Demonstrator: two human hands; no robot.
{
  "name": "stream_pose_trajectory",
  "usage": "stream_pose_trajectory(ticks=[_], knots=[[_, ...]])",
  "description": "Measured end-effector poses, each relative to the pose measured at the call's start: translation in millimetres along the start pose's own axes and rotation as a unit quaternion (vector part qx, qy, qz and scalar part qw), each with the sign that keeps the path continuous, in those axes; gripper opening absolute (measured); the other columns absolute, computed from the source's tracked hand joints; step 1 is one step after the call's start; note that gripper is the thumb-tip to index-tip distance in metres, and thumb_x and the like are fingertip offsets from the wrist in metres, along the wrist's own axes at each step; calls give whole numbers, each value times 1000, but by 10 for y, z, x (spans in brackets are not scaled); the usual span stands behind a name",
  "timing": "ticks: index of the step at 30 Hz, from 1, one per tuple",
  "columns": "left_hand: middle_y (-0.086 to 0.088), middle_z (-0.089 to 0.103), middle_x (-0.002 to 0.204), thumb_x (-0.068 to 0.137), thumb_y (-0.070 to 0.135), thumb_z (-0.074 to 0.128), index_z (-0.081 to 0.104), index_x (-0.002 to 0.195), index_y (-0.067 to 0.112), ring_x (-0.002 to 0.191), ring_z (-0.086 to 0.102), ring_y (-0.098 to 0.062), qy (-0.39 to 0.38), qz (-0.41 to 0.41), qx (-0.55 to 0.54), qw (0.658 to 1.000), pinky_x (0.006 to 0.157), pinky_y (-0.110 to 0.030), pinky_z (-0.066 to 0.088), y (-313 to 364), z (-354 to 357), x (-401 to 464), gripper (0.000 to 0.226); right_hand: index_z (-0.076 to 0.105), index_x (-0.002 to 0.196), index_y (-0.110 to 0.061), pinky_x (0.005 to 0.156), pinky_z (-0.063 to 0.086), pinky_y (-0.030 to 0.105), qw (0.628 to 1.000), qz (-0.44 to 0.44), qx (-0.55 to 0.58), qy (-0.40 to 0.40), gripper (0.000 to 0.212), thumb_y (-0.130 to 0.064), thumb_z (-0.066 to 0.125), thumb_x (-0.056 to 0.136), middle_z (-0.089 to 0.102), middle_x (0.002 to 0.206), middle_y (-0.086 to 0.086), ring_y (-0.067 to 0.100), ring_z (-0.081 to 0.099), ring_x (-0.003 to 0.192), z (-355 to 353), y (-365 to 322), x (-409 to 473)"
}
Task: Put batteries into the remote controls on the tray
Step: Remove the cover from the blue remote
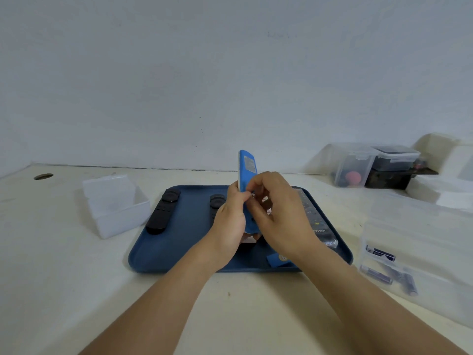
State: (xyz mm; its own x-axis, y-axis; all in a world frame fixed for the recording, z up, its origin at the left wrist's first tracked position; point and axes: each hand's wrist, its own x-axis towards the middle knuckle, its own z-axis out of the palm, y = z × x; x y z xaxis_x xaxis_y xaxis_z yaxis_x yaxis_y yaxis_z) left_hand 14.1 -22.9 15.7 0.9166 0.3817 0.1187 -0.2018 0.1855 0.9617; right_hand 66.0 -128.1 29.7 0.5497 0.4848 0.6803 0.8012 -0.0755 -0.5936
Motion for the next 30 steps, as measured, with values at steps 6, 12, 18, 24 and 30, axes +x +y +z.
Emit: stream_pose_trajectory(ticks=[6,12,18,24,30], knots=[[-18,68,119,85,42,47,57,125,23,100,67,-32,8,-17,-33,999,80,-49,50,30,28,-18,46,62,88,-17,63,54,21,986,115,121,27,16,-4,71,89,67,85,0,10,66,77,4,-5,35],[-12,65,110,108,21,36,54,127,23,86,62,-22,30,2,-52,998,70,-38,53,57,54,9,26,64,104,-5,60,53,24,796,353,478,116,13,2,59,94,68,87,9,15,61,66,-143,-38,155],[-13,65,118,106,10,44,45,137,21,97,71,-21,-1,31,-90,995,84,-40,61,122,29,-26,33,62,87,-5,44,38,21,724,476,498,32,15,-11,51,95,41,60,0,11,37,49,-295,100,215],[-6,69,113,76,3,75,61,117,22,110,67,-26,4,125,2,992,95,-42,53,104,-48,-2,47,58,84,-16,38,21,22,837,472,270,-53,40,-55,62,92,29,49,-7,9,22,41,-289,-11,203],[-1,70,116,77,-8,80,61,111,17,109,68,-17,25,207,114,971,91,-34,57,95,16,-124,46,54,83,-18,34,16,18,811,457,357,-73,36,-52,61,94,29,56,-5,7,18,44,-264,-10,169]])
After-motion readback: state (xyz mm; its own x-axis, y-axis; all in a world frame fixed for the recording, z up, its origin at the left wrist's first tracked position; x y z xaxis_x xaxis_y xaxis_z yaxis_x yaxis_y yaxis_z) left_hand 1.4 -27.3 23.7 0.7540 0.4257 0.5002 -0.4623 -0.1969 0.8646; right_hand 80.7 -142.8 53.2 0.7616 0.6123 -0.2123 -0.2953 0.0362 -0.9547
